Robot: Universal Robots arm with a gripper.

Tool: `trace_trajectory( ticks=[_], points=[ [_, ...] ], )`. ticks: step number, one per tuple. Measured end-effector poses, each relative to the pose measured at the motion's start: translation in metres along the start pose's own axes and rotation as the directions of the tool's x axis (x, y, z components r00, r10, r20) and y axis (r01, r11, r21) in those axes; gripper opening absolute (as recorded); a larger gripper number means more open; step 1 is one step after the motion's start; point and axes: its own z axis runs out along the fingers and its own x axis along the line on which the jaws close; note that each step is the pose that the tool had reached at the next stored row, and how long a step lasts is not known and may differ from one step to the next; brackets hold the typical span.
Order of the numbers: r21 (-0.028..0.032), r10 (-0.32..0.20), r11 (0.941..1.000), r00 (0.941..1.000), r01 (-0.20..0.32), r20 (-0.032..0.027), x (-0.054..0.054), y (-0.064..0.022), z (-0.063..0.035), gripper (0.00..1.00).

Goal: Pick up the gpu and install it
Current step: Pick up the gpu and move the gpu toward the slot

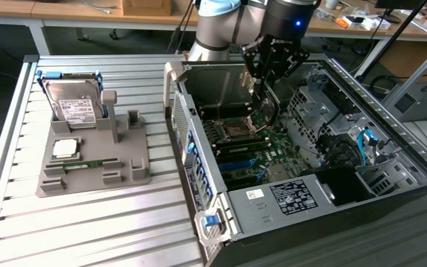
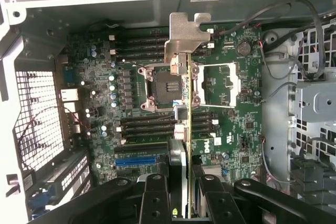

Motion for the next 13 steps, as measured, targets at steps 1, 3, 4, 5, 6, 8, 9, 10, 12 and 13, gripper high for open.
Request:
trace_trajectory(
  ticks=[1, 3, 4, 5, 6, 8, 9, 10, 12, 13],
  points=[
    [-0.0001, 0.000, 1.0000, 1.0000, 0.000, 0.0000, 0.0000, 0.0000, 0.0003, 0.27],
    [0.0000, 0.000, 1.0000, 1.0000, 0.000, 0.0000, 0.0000, 0.0001, 0.0007, 0.27],
    [0.0000, 0.000, 1.0000, 1.0000, 0.000, 0.0000, 0.0000, 0.0001, 0.0010, 0.27],
    [0.0000, 0.000, 1.0000, 1.0000, 0.000, -0.0001, 0.0001, 0.0001, 0.0012, 0.27],
    [0.0000, 0.000, 1.0000, 1.0000, 0.000, 0.0000, 0.0001, 0.0001, 0.0016, 0.27],
    [-0.0001, 0.000, 1.0000, 1.0000, 0.000, 0.0000, 0.0001, 0.0002, 0.0021, 0.27],
    [-0.0001, 0.000, 1.0000, 1.0000, 0.000, 0.0000, 0.0001, 0.0002, 0.0025, 0.27],
    [0.0000, 0.000, 1.0000, 1.0000, 0.000, 0.0000, 0.0001, 0.0002, 0.0032, 0.27],
    [0.0000, 0.000, 1.0000, 1.0000, 0.000, 0.0000, 0.0002, 0.0004, 0.0056, 0.27],
    [0.0000, 0.000, 1.0000, 1.0000, 0.000, 0.0000, 0.0002, 0.0004, 0.0065, 0.27]
  ],
)
